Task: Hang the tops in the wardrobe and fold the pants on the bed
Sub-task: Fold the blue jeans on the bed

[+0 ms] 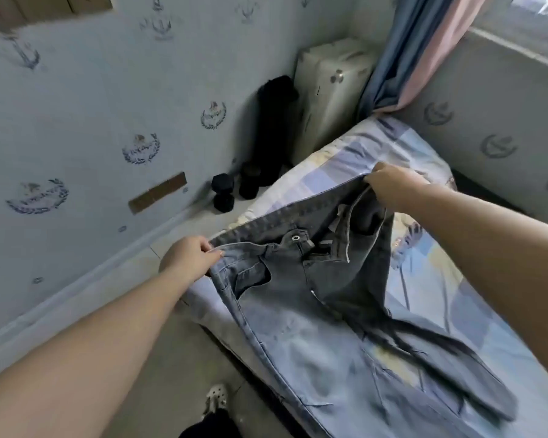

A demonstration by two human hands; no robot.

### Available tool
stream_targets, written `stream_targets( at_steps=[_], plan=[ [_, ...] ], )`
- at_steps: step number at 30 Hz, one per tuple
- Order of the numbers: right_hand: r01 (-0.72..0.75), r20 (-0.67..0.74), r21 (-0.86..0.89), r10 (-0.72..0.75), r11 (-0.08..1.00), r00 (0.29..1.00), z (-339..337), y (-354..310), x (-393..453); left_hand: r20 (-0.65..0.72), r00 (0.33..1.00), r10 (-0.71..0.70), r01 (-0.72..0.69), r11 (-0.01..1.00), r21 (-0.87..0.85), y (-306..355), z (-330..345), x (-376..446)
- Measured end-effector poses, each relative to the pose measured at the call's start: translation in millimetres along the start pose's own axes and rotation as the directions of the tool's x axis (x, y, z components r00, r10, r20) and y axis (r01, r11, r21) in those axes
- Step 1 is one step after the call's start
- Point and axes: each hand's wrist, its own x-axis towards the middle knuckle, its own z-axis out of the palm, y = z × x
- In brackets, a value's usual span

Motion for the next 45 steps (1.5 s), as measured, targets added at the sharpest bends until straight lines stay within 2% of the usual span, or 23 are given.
stream_targets(
  at_steps=[2,6,11,15,18,20,23,25,26,29,32,34,35,37,39,43,45],
  plan=[
    [0.006,0.032,0.06,-0.008,0.998,0.999,25.3,-38.2,64.3,0.038,0.998,-0.052,0.049,0.996,0.071,-34.1,1.4,49.4],
    [-0.034,0.08,0.219,0.017,0.975,0.997,64.8,-90.7,141.0,0.1,0.99,-0.104,0.09,0.987,0.136,-81.2,25.2,106.6],
    [0.081,0.044,0.235,-0.094,0.969,0.995,107.1,-140.9,213.4,0.157,0.975,-0.156,0.125,0.974,0.19,-127.8,58.4,159.7],
    [0.072,0.139,0.313,-0.121,0.947,0.983,144.4,-173.4,244.6,0.234,0.95,-0.206,0.14,0.953,0.27,-151.5,78.0,187.4],
    [0.074,0.241,0.402,-0.184,0.913,0.953,180.1,-200.6,242.6,0.335,0.922,-0.195,0.049,0.916,0.398,-154.2,88.7,210.7],
    [0.094,0.313,0.442,-0.252,0.892,0.916,208.0,-222.0,235.3,0.31,0.942,-0.125,-0.03,0.892,0.451,-149.5,97.7,227.4],
    [0.108,0.372,0.518,-0.337,0.849,0.865,240.6,-255.3,219.4,0.207,0.975,0.087,-0.173,0.877,0.448,-132.0,114.0,243.0],
    [0.11,0.381,0.546,-0.363,0.831,0.85,257.5,-275.9,213.3,0.197,0.951,0.24,-0.302,0.86,0.41,-118.3,132.0,250.4],
    [0.113,0.38,0.55,-0.369,0.828,0.848,262.6,-285.1,211.6,0.233,0.935,0.265,-0.34,0.854,0.393,-111.0,140.8,252.3],
    [0.088,0.363,0.558,-0.338,0.825,0.869,276.1,-307.0,213.3,0.406,0.899,0.164,-0.343,0.841,0.419,-97.9,173.0,261.7],
    [0.0,0.3,0.603,-0.227,0.797,0.926,284.3,-314.0,216.8,0.463,0.875,0.141,-0.322,0.883,0.34,-92.9,195.7,269.4],
    [-0.066,0.234,0.69,-0.136,0.721,0.963,290.2,-311.9,215.4,0.42,0.894,0.156,-0.284,0.922,0.263,-91.2,204.2,271.3],
    [-0.065,0.203,0.747,-0.134,0.662,0.97,290.9,-311.9,213.9,0.353,0.924,0.148,-0.245,0.937,0.249,-93.6,203.5,271.9],
    [0.005,0.152,0.815,-0.223,0.579,0.963,289.7,-313.5,208.7,0.215,0.967,0.135,-0.197,0.933,0.302,-102.1,195.6,271.9],
    [0.03,0.141,0.839,-0.27,0.544,0.952,296.4,-304.8,191.1,0.164,0.973,0.162,-0.215,0.894,0.394,-101.5,197.1,264.4],
    [-0.099,0.173,0.875,-0.115,0.474,0.978,319.0,-273.7,151.3,0.169,0.953,0.251,-0.3,0.862,0.409,-67.5,212.5,232.1],
    [-0.135,0.2,0.875,-0.092,0.465,0.975,331.9,-252.4,126.1,0.201,0.935,0.293,-0.351,0.85,0.393,-43.1,230.2,210.2]
  ],
)
